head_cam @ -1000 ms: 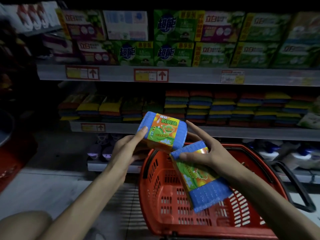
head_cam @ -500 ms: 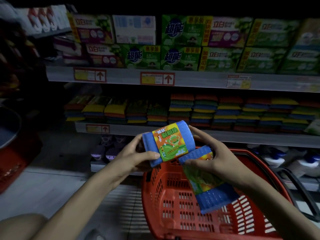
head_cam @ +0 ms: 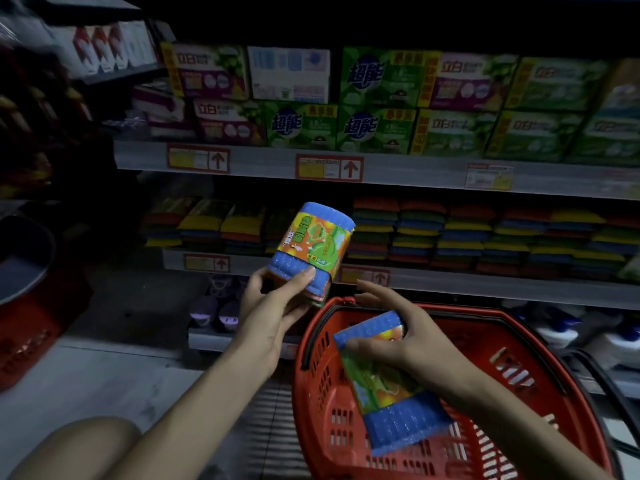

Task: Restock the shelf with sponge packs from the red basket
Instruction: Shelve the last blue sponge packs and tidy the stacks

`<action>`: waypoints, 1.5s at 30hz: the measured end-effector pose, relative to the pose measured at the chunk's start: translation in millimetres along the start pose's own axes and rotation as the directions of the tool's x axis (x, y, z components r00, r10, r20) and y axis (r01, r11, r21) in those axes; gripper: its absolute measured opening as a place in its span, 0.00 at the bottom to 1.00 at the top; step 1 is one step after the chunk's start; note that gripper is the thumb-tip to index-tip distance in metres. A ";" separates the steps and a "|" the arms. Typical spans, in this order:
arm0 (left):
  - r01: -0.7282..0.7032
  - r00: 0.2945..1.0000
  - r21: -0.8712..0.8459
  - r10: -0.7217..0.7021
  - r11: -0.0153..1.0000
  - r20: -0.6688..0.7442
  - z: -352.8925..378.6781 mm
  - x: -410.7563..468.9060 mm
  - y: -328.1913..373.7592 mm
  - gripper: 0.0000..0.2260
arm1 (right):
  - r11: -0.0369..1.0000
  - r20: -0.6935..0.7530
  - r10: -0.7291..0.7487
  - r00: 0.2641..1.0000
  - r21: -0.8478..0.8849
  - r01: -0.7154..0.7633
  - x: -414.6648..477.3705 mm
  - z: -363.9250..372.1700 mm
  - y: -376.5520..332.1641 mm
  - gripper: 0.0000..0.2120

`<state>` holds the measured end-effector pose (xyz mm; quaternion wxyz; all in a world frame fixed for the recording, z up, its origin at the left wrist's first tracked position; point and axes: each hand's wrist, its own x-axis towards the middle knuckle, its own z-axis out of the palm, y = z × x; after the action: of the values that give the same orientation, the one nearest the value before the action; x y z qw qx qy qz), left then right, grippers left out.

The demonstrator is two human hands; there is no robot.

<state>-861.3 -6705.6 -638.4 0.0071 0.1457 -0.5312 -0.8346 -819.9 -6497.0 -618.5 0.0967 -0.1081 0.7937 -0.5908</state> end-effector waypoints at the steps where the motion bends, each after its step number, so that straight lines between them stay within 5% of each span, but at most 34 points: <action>1: -0.008 1.000 -0.025 0.008 1.000 -0.017 1.5 1.5 0.8 0.25 | 1.000 0.022 0.000 1.000 -0.015 0.000 1.7 2.7 -1.5 0.41; 10: -0.062 0.994 -0.079 0.054 0.995 -0.094 11.6 13.8 2.9 0.24 | 0.993 0.072 -0.043 0.996 0.115 0.034 30.9 31.8 -7.7 0.39; 18: -0.134 0.990 0.083 0.136 0.988 -0.025 11.9 35.6 10.7 0.12 | 0.975 -0.074 -0.042 0.996 0.216 0.057 56.2 45.7 3.1 0.41; 29: -0.222 0.975 0.225 0.218 0.949 0.045 -0.4 76.2 -8.9 0.21 | 0.962 -0.135 -0.026 0.991 0.265 0.062 95.2 29.5 9.2 0.36; 45: -0.205 0.979 0.177 0.201 0.962 0.043 24.0 109.8 -10.2 0.28 | 0.954 -0.219 0.021 0.976 0.295 0.046 123.4 22.1 9.6 0.47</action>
<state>-971.0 -6698.3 -663.9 0.0727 0.0801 -0.6170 -0.7795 -932.5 -6549.8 -637.2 0.0199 -0.0314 0.7006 -0.7126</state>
